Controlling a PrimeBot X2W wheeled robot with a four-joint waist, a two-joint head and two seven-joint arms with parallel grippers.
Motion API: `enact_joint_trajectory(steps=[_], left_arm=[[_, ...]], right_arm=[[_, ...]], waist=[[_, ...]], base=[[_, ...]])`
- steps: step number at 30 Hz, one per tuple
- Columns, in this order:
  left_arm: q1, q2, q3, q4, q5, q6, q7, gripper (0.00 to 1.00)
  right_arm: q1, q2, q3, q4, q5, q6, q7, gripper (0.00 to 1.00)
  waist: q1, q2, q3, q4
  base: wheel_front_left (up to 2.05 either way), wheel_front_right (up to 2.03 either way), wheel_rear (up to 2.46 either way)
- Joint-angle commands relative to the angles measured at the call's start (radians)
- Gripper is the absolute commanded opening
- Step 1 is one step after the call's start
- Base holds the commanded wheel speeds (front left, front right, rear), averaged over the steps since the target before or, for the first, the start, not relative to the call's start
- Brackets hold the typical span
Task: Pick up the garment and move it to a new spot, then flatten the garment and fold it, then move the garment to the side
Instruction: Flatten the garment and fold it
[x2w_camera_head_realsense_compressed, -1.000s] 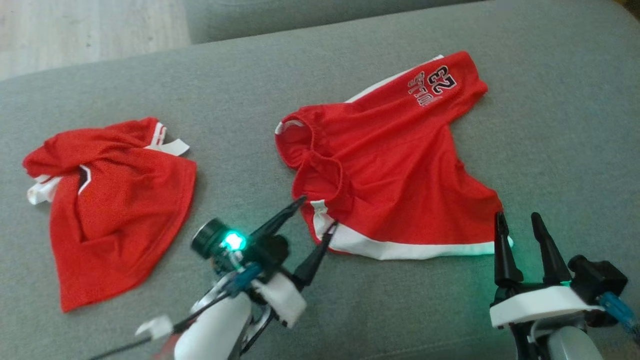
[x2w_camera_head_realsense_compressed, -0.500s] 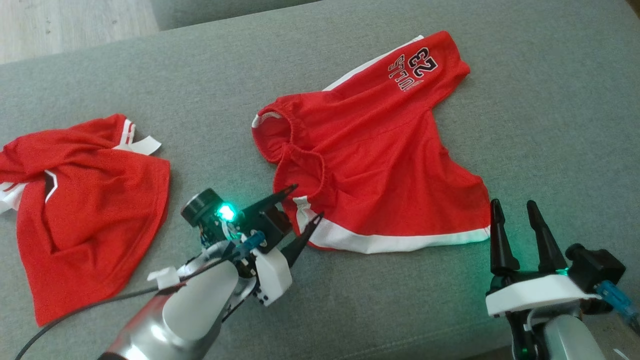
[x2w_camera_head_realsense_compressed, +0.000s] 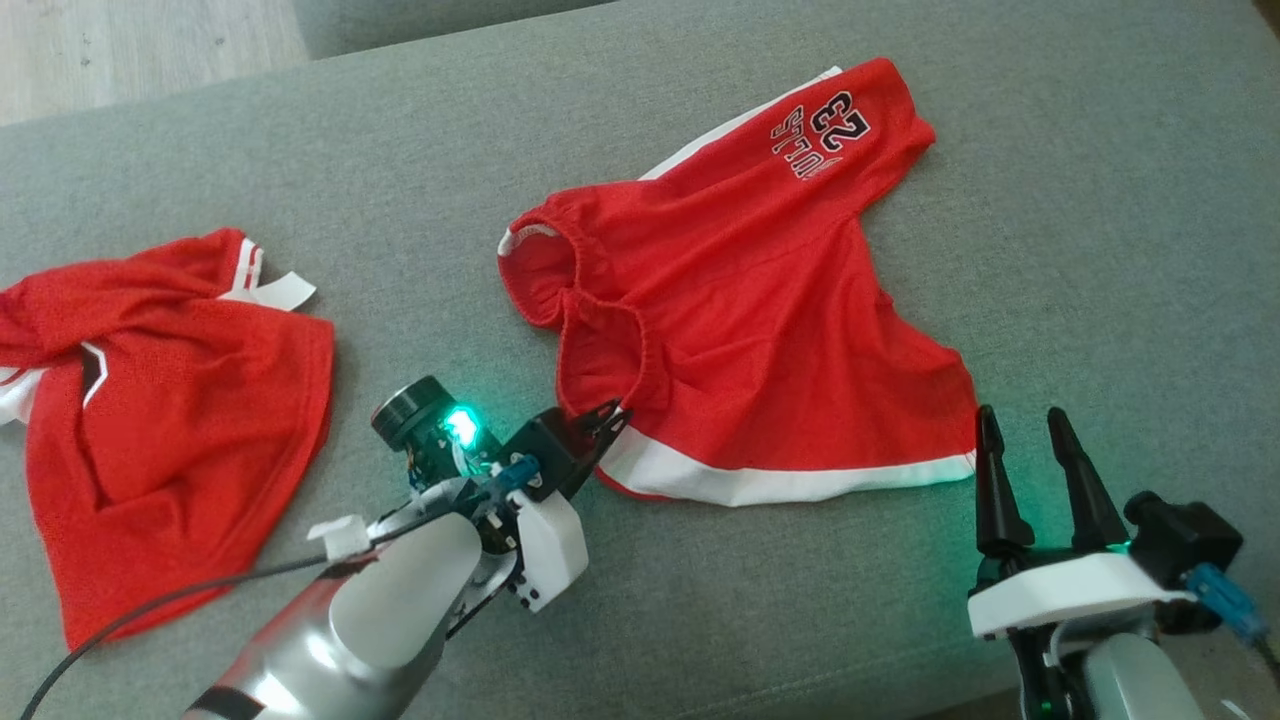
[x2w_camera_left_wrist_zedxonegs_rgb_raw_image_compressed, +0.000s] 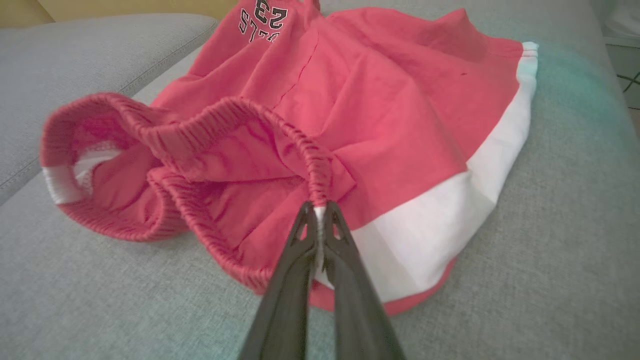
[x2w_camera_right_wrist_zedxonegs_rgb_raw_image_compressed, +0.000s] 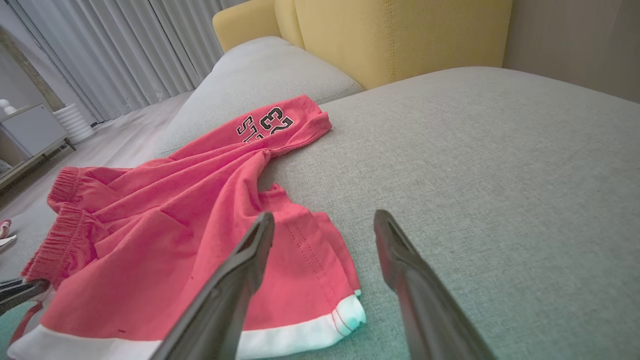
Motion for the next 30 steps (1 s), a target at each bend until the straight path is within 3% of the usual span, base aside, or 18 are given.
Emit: enact_joint_trajectory(steps=[1,14,30], left_arm=[[-0.040,0.021,0.033,-0.024,-0.011,0.002,-0.017,0.00],[0.039,0.018,0.065,-0.097,-0.061,0.065,-0.112,0.00],[0.073,0.027,0.060,-0.157,-0.086,0.090,-0.120,0.00]], right_arm=[[-0.023,-0.006,0.022,-0.017,-0.001,-0.001,-0.011,1.00],[0.015,-0.006,-0.011,0.089,-0.050,-0.001,-0.011,1.00],[-0.033,-0.006,-0.058,0.207,-0.104,-0.001,0.028,1.00]], waist=[[0.0000,0.0000,-0.003,0.001],[0.0000,0.0000,-0.028,0.044],[0.0000,0.0000,-0.042,0.089]], base=[[0.00,0.00,0.00],[0.00,0.00,0.00],[0.00,0.00,0.00]])
